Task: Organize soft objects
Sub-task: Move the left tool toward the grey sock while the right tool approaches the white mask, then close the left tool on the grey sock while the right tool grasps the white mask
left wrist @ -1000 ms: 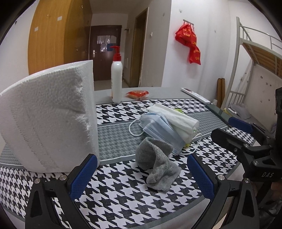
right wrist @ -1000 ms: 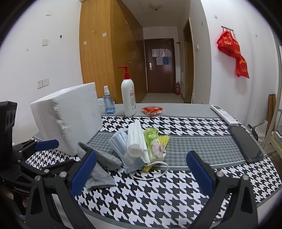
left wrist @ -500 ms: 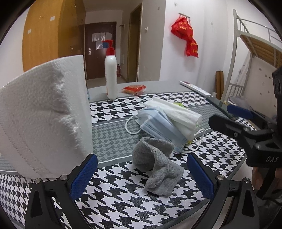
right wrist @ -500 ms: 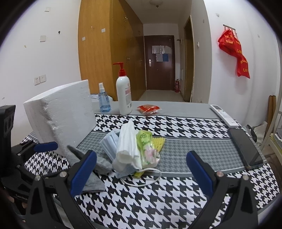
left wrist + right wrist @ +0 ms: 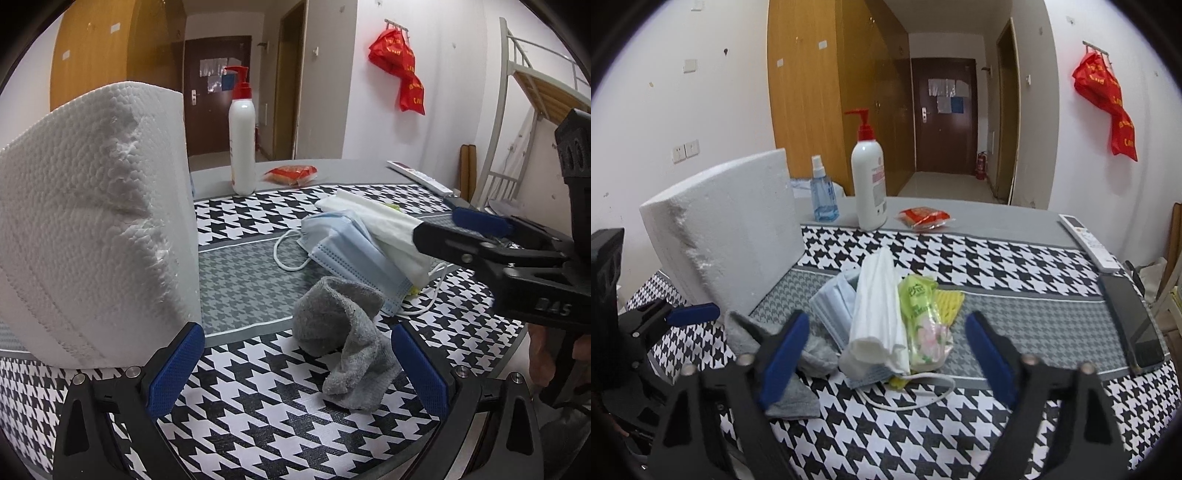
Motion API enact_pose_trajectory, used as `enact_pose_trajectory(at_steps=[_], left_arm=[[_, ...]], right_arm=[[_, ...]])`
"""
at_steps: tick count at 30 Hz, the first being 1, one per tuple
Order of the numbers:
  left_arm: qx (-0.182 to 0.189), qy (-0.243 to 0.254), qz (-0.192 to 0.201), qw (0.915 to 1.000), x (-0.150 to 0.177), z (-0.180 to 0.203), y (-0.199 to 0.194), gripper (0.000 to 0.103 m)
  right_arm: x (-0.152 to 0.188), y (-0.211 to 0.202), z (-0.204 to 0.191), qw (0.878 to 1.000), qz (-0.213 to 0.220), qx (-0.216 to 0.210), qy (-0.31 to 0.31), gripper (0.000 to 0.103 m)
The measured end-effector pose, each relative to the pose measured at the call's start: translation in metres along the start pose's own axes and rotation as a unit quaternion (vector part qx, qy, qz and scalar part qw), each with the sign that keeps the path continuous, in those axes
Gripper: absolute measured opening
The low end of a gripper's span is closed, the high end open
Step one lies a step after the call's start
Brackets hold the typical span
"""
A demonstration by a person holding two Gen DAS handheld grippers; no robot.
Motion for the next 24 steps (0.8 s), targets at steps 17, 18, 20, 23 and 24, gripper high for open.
enact_pose_trajectory(at_steps=[17, 18, 20, 23, 24], left_arm=[[0.013, 0.001, -0.002, 0.9999, -0.001, 0.0, 0.009, 0.101], [0.013, 0.001, -0.002, 0.9999, -0.001, 0.0, 0.009, 0.101], [0.015, 0.002, -0.001, 0.9999, -0.001, 0.002, 0.01, 0.101], [0.018, 0.006, 0.0, 0.9998, -0.003, 0.006, 0.012, 0.101], [0.02, 0.007, -0.002, 0.9998, -0.003, 0.008, 0.014, 0.101]], right_arm=[[0.008, 0.021, -0.006, 0.999, -0.041, -0.019, 0.0, 0.029], [0.009, 0.022, -0.006, 0.999, -0.043, -0.02, 0.001, 0.025], [0.009, 0.023, -0.006, 0.999, -0.042, -0.021, -0.001, 0.018], [0.007, 0.018, -0.005, 0.999, -0.032, -0.021, -0.001, 0.01], [0.006, 0.016, -0.004, 0.999, -0.028, -0.021, 0.0, 0.01]])
Point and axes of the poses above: each gripper's, at about its wrist camera, not at the fingertips, and y roughly the way its jaws point, z to its right, x to its underside, the point moved 1 cm from there along y, roughly the way its jaws point, and after that the axes turned 11 degrees about z, right-handed, at the moved point
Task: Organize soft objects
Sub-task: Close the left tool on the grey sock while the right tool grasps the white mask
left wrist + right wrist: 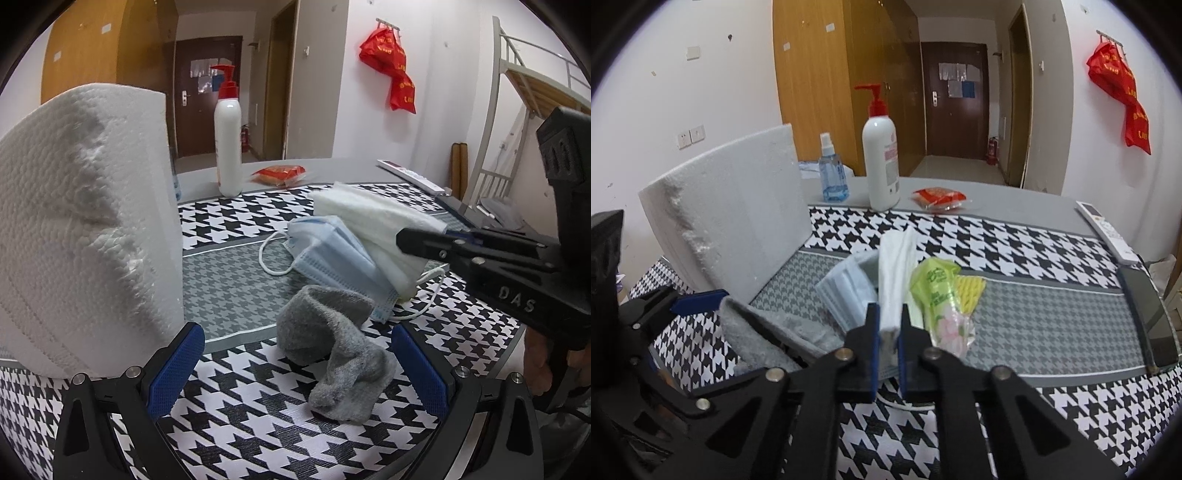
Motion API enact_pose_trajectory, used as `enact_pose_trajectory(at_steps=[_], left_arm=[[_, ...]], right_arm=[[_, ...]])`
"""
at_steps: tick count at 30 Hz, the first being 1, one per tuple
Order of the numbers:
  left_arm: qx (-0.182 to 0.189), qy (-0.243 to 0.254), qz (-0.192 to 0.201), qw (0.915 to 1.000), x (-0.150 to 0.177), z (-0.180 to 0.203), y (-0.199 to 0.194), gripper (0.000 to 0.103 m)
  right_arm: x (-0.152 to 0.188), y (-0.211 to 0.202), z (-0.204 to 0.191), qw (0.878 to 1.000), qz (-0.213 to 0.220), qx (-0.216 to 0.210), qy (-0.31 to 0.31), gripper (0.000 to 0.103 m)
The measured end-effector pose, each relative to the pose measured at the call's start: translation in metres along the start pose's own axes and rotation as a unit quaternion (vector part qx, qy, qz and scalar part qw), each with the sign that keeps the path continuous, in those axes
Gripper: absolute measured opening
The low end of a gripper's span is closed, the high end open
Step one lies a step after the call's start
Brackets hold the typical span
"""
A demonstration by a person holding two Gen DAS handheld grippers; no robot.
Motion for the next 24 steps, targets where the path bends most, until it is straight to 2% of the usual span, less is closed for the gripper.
enact_pose_trajectory(at_steps=[5, 10, 12, 14, 22, 24], left_arm=[[0.004, 0.008, -0.014, 0.9999, 0.0, 0.006, 0.008, 0.101], [0.001, 0.005, -0.027, 0.9996, 0.001, 0.004, 0.013, 0.088], [0.006, 0.004, -0.031, 0.9995, 0.002, 0.005, 0.015, 0.076], [0.01, 0.004, -0.035, 0.9993, 0.002, 0.006, 0.017, 0.075], [0.008, 0.023, -0.049, 0.9985, 0.004, 0.015, 0.022, 0.05], [0.015, 0.024, -0.055, 0.9981, 0.004, 0.017, 0.023, 0.035]], right_arm=[[-0.004, -0.013, 0.003, 1.0, 0.014, 0.002, 0.0, 0.01], [-0.006, -0.021, 0.007, 1.0, 0.02, 0.004, 0.004, 0.01], [-0.006, -0.025, 0.009, 1.0, 0.022, 0.005, 0.006, 0.01], [-0.005, -0.028, 0.01, 1.0, 0.024, 0.003, 0.008, 0.01], [-0.007, -0.039, 0.013, 0.999, 0.035, 0.002, 0.014, 0.01], [-0.007, -0.041, 0.014, 0.999, 0.038, 0.002, 0.016, 0.01]])
Point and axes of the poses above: each gripper's, at about its wrist camera, not at the fingertips, and y roughly the way its jaws point, z to its right, x to its underside, the point moved 1 cm from there along y, roughly the way its jaws point, and after that the axes turned 11 degrees about z, right-handed, at the moved point
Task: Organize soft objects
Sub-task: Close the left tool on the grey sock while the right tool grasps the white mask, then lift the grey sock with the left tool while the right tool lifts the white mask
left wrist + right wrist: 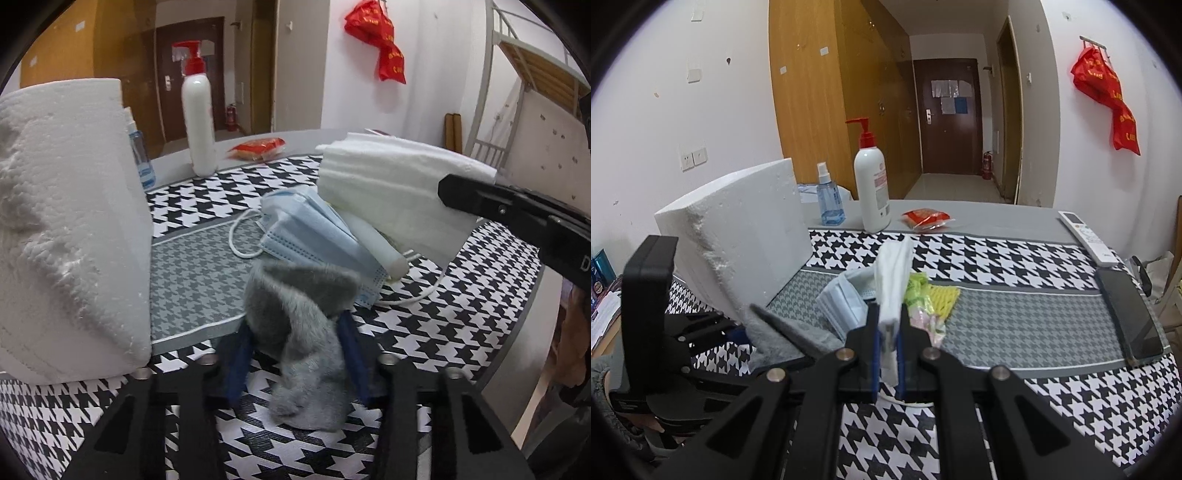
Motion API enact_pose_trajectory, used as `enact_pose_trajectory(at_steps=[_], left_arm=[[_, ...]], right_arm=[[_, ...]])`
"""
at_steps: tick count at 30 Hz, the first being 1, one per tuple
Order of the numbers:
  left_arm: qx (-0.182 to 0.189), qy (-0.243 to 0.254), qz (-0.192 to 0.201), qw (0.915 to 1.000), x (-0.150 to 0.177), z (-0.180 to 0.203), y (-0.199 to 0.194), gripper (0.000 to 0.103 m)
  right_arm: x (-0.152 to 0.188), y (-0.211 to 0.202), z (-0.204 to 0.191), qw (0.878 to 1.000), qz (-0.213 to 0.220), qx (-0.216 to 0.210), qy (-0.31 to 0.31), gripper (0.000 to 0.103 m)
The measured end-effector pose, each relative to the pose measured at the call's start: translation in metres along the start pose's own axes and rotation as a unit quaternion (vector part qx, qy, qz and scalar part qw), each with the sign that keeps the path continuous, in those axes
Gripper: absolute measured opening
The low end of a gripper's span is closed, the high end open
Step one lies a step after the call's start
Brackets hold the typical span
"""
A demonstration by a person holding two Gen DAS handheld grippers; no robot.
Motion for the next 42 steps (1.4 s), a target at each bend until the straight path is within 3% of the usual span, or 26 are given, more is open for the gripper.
enact_pose_trajectory(at_steps=[6, 13, 23, 31, 42], left_arm=[[0.008, -0.007, -0.008, 0.9999, 0.0, -0.001, 0.0, 0.016], [0.018, -0.009, -0.006, 0.9998, 0.0, -0.002, -0.005, 0.012], [0.012, -0.013, 0.055, 0.9983, -0.004, -0.008, -0.042, 0.012], [0.006, -0.02, 0.075, 0.9969, 0.0, -0.014, -0.059, 0.012], [0.014, -0.019, 0.08, 0.9965, 0.007, -0.015, -0.063, 0.011]], right_arm=[[0.003, -0.004, 0.003, 1.0, 0.002, -0.001, 0.01, 0.01], [0.006, -0.006, 0.006, 1.0, 0.001, 0.003, 0.019, 0.01], [-0.001, -0.02, 0.0, 1.0, 0.02, 0.01, 0.015, 0.01], [-0.009, -0.034, -0.01, 0.999, 0.038, 0.023, 0.003, 0.009], [0.023, -0.033, -0.014, 1.0, -0.009, 0.021, 0.004, 0.01]])
Point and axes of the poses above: each gripper's, at about its wrist camera, not at the fingertips, and y roughly the way its jaws point, z to its right, x to its underside, the point moved 1 cm from there along y, roughly the way its jaws point, and after that the axes turned 11 degrees about z, right-handed, at the moved point
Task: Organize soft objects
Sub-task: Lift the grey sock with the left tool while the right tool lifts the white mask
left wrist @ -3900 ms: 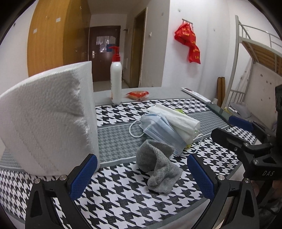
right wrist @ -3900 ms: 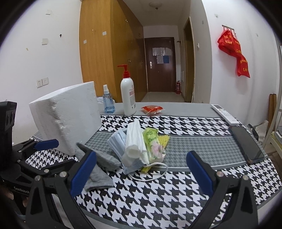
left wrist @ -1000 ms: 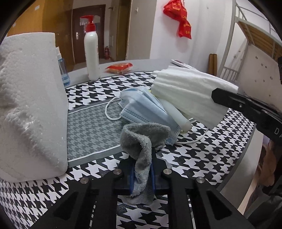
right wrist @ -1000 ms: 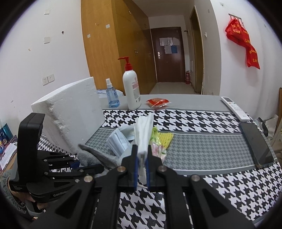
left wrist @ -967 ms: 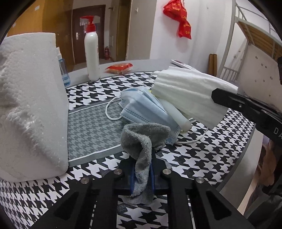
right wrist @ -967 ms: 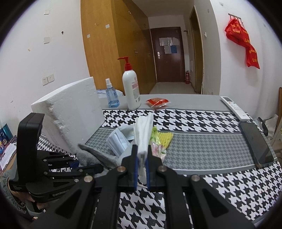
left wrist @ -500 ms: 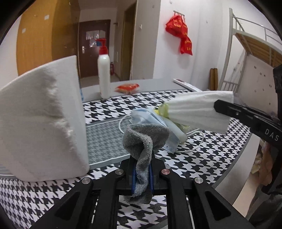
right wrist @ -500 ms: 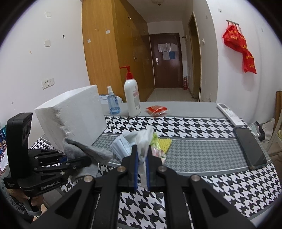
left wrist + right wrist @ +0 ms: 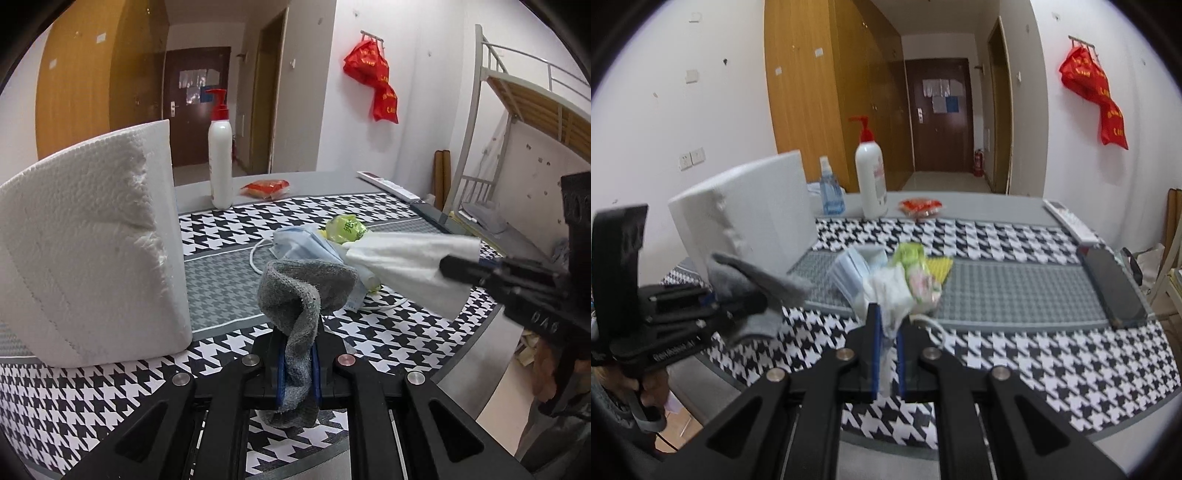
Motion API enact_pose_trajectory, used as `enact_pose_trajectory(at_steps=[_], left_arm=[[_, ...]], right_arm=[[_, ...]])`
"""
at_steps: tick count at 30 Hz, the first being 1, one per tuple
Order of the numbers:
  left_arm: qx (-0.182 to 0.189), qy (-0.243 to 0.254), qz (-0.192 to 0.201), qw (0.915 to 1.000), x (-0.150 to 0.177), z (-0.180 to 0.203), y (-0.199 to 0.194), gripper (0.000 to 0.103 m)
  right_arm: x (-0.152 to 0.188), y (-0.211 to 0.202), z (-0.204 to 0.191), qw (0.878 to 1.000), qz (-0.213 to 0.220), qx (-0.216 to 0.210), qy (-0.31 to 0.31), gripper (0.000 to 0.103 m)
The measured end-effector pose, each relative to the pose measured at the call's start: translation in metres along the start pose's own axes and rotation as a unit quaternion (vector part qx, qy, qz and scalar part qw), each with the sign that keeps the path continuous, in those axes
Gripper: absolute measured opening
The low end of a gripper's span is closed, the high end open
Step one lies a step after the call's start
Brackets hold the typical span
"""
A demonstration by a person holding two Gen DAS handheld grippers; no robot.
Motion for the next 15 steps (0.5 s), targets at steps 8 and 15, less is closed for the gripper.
enact_pose_trajectory(at_steps=[8, 15], left_arm=[[-0.003, -0.007, -0.009, 0.9999, 0.004, -0.005, 0.007, 0.011], [0.001, -0.008, -0.015, 0.9999, 0.005, -0.006, 0.013, 0.011]], right_arm=[[0.011, 0.011, 0.001, 1.0, -0.019, -0.005, 0.003, 0.047], [0.021, 0.029, -0.003, 0.999, -0.05, 0.003, -0.019, 0.047]])
Point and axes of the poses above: each gripper's, at about its wrist camera, not at the fingertips, and y roughly the way its jaws point, z to its right, x to its underside, the point moved 1 cm from there along y, roughly the way its jaws point, and after that the axes turned 11 degrees about z, right-handed, at the moved point
